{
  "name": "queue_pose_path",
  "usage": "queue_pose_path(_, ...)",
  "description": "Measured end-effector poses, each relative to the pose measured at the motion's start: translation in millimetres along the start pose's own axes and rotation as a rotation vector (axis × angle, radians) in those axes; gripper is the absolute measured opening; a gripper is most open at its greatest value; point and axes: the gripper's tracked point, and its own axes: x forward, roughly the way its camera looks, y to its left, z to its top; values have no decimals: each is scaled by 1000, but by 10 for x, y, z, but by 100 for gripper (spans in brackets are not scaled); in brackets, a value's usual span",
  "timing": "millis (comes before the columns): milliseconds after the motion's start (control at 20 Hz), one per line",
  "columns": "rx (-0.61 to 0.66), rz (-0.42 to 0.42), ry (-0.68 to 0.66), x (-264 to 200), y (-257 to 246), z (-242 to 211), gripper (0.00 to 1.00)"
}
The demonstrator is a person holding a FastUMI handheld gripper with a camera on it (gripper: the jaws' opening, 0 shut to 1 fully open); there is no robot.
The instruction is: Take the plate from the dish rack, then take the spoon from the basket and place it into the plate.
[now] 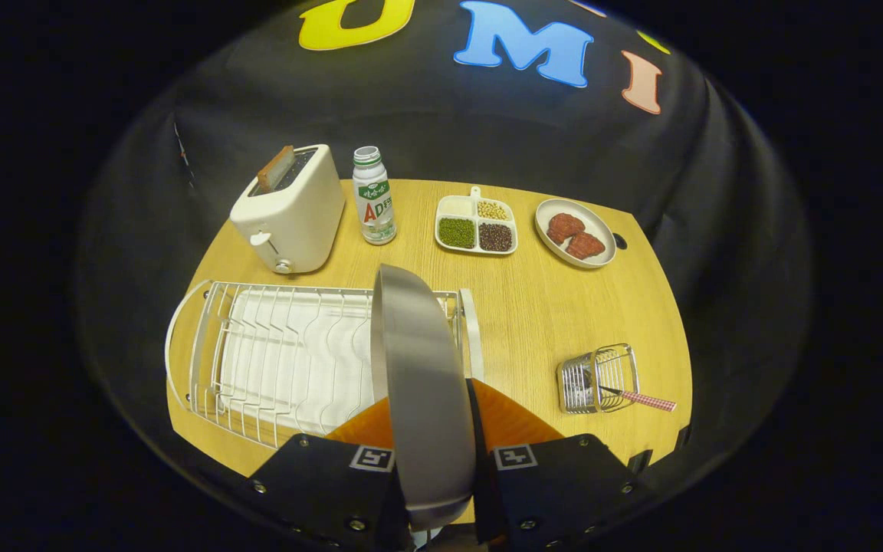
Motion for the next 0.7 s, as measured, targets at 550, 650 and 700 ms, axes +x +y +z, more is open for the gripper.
queue_pose_path(550,203,150,24,-666,-777,-549,32)
queue_pose_path(650,223,155,33,-679,-939,-668,32)
queue_pose_path(700,235,153,41,-680,-1030,-745,32)
